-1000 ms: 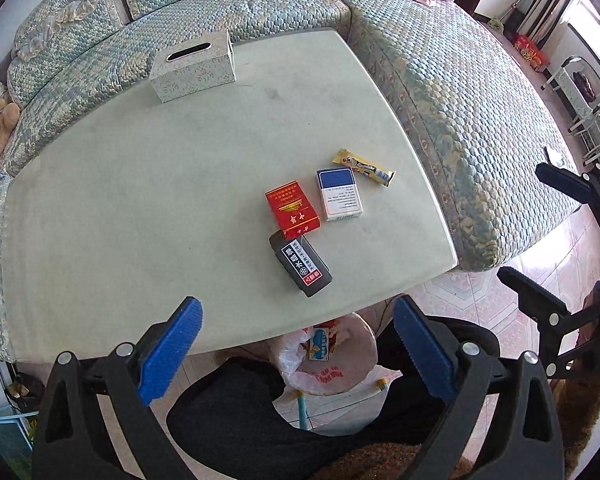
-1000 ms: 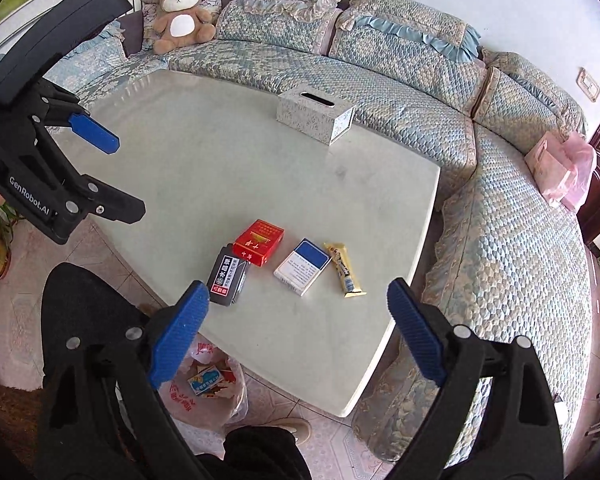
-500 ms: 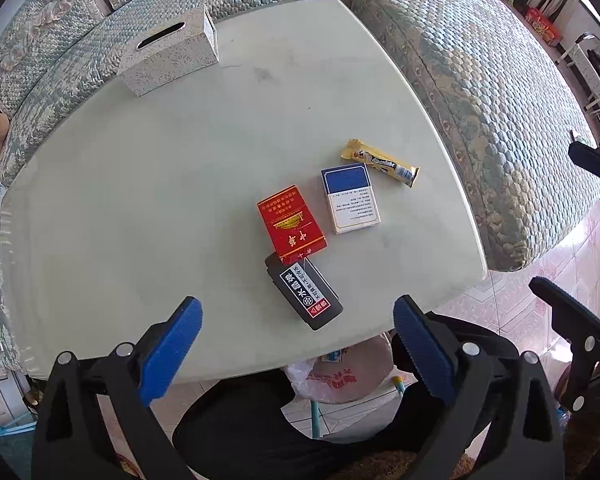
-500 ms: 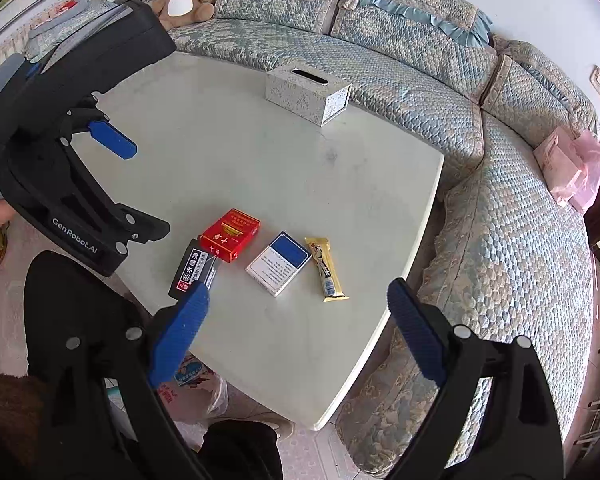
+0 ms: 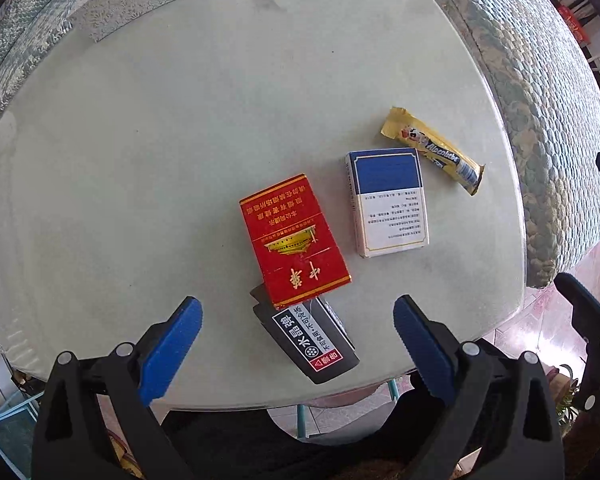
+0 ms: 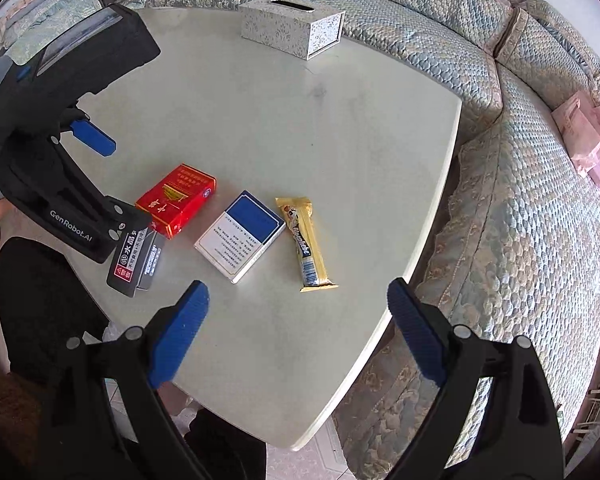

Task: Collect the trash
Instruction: 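Raise both tools back over the table toward the red pack and snack wrapper, then grasp the red cigarette pack with the left tool while the right tool grasps the yellow wrapper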

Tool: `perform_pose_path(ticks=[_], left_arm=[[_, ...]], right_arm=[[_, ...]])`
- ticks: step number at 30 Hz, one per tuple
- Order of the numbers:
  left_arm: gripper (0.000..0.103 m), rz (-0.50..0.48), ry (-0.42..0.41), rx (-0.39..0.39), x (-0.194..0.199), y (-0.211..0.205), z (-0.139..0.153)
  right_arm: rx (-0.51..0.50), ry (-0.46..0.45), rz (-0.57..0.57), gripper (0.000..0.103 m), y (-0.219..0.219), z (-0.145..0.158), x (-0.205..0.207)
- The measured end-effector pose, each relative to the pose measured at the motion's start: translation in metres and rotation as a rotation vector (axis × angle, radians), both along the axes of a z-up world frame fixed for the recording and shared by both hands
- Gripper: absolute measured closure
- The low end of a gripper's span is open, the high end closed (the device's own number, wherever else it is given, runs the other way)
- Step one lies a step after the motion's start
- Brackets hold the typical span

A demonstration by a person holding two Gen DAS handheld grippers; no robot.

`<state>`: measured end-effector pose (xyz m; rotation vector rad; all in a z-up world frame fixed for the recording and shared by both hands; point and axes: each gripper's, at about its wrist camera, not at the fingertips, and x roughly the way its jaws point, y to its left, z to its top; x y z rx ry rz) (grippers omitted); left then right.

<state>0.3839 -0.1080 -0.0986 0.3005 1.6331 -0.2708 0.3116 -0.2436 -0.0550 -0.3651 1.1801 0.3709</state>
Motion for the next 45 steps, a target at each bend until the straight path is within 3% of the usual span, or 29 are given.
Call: perform_pose_path(ticks=[13, 22, 26, 31, 38, 40, 43, 45], left_arm=[[0.009, 0.046, 0.055, 0.009, 0.031, 0.001, -0.050], [0.009, 0.058, 0.085, 0.014, 0.040, 0.004, -0.071], [0.009, 0.069, 0.093, 0.004, 0.042, 0.009, -0.076], [0.009, 0.073, 0.096, 0.001, 0.042, 0.011, -0.084], [0.010, 0.081, 0.101, 0.001, 0.053, 0.022, -0.097], [0.014, 0.085, 0.106, -0.004, 0.057, 0.025, -0.102], [0.026, 0.097, 0.125, -0.016, 0.060, 0.032, -0.109], [0.038, 0.104, 0.143, -0.023, 0.062, 0.037, -0.111]], right_arm=[[-0.045, 0.124, 0.009, 0.015, -0.006, -0.077, 0.043], [-0.058, 0.151, 0.020, 0.015, -0.001, -0.100, 0.055], [-0.076, 0.156, 0.028, 0.026, 0.003, -0.107, 0.056], [-0.093, 0.175, 0.031, 0.027, 0.006, -0.119, 0.062], [-0.070, 0.175, 0.026, 0.050, 0.011, -0.123, 0.072], [-0.057, 0.179, 0.028, 0.058, 0.013, -0.122, 0.072], [-0.043, 0.187, 0.024, 0.075, 0.016, -0.122, 0.072], [-0.054, 0.180, 0.020, 0.080, 0.019, -0.123, 0.070]])
